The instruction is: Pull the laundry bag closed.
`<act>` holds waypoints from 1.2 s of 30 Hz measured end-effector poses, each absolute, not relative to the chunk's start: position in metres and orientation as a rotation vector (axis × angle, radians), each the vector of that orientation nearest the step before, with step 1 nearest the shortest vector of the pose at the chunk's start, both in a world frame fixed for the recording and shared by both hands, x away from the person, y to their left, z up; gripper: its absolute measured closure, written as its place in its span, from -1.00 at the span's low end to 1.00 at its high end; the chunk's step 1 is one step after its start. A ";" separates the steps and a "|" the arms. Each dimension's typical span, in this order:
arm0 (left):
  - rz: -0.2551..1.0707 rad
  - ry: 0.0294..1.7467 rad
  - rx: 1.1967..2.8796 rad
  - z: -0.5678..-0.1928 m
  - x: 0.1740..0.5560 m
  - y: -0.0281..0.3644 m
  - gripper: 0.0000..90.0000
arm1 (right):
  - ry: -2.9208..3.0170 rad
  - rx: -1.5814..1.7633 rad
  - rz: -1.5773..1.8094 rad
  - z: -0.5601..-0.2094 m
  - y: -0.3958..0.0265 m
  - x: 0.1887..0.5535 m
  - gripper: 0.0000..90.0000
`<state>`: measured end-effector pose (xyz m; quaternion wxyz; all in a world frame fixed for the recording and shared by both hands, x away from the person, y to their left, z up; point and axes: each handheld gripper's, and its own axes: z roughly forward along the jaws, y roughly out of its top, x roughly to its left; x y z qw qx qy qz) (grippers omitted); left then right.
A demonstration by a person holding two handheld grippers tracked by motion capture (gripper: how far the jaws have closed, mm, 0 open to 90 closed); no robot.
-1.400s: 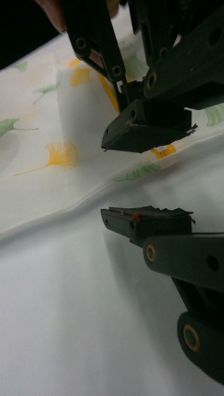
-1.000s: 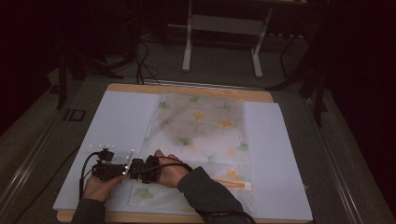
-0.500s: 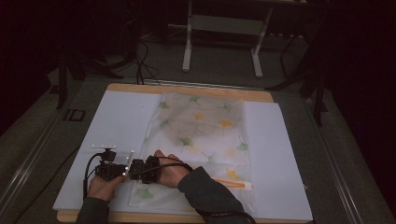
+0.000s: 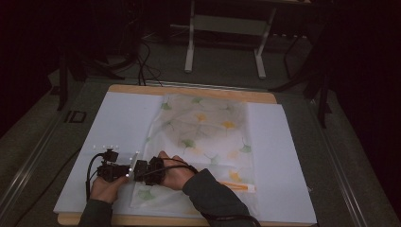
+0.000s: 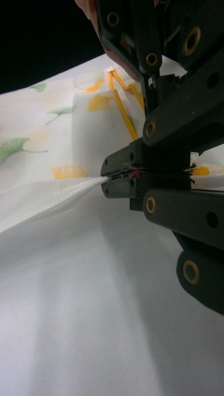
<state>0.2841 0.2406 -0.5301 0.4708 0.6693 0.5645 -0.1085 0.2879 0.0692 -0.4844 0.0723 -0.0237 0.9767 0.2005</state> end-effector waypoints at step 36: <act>-0.266 1.372 1.647 -0.522 0.278 0.234 0.86 | 2.898 -0.061 0.666 -0.479 0.057 0.285 0.87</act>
